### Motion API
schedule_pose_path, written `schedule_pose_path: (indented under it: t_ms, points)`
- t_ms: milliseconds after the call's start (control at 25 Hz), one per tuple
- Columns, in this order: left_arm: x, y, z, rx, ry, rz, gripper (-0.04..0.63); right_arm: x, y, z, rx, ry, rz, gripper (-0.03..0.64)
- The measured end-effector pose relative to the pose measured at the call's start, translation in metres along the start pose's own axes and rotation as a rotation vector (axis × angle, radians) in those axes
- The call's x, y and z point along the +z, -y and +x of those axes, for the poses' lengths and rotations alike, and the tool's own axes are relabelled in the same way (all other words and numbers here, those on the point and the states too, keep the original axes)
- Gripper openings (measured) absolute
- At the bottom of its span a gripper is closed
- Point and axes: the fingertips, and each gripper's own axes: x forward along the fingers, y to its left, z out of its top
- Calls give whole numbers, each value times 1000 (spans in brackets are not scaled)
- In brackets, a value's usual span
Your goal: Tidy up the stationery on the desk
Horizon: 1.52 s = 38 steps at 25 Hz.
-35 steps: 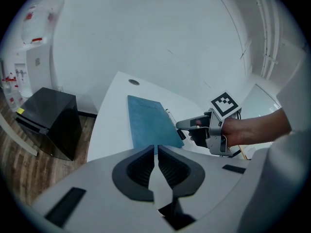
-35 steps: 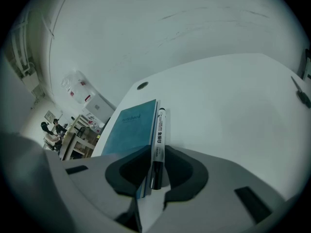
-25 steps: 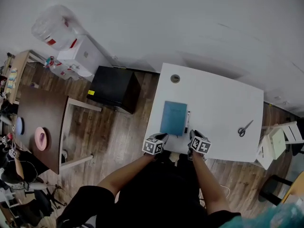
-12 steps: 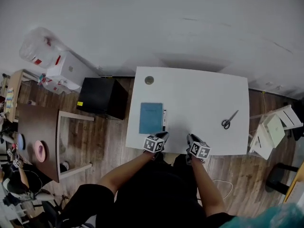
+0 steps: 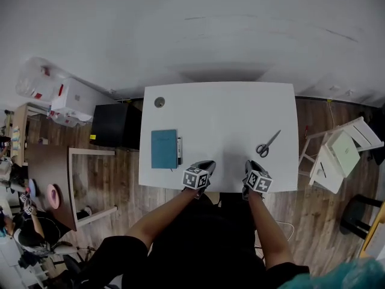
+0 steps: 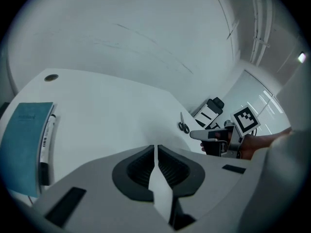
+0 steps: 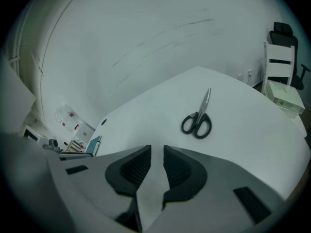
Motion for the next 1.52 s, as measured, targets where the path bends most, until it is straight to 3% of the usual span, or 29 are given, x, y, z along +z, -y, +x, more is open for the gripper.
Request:
schedule_pose_path:
  t_ms: [200, 520, 960, 1200, 1520]
  points:
    - [14, 36, 32, 4, 3, 11, 34, 25, 32, 3, 14, 11, 16, 84]
    - [26, 69, 62, -18, -10, 28, 34, 41, 71, 13, -101, -3, 74, 84]
    - [25, 42, 61, 7, -17, -18, 34, 46, 88, 33, -224, -34, 211, 87]
    - [17, 34, 59, 17, -19, -50, 34, 49, 91, 36, -335, -65, 132, 98]
    - [14, 30, 53, 23, 7, -55, 34, 53, 90, 38, -287, -63, 115, 87]
